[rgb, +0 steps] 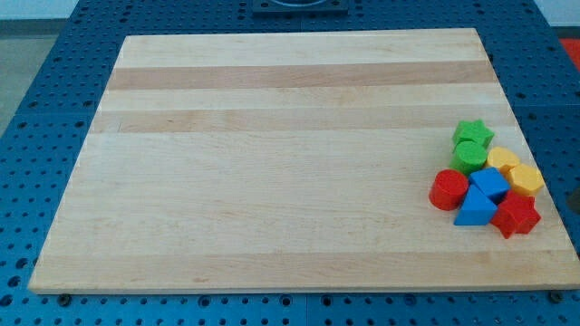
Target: Push the yellow heart below to the green circle
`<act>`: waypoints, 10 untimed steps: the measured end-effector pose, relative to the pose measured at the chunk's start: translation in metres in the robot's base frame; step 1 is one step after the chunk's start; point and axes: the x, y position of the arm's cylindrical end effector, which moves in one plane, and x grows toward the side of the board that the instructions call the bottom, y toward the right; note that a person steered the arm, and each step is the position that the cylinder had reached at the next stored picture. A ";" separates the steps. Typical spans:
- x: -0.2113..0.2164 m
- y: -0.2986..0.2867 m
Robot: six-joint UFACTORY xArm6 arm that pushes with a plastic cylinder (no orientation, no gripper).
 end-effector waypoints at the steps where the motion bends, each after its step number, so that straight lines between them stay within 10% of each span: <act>1: -0.007 -0.006; 5: -0.070 -0.035; 10: -0.029 -0.098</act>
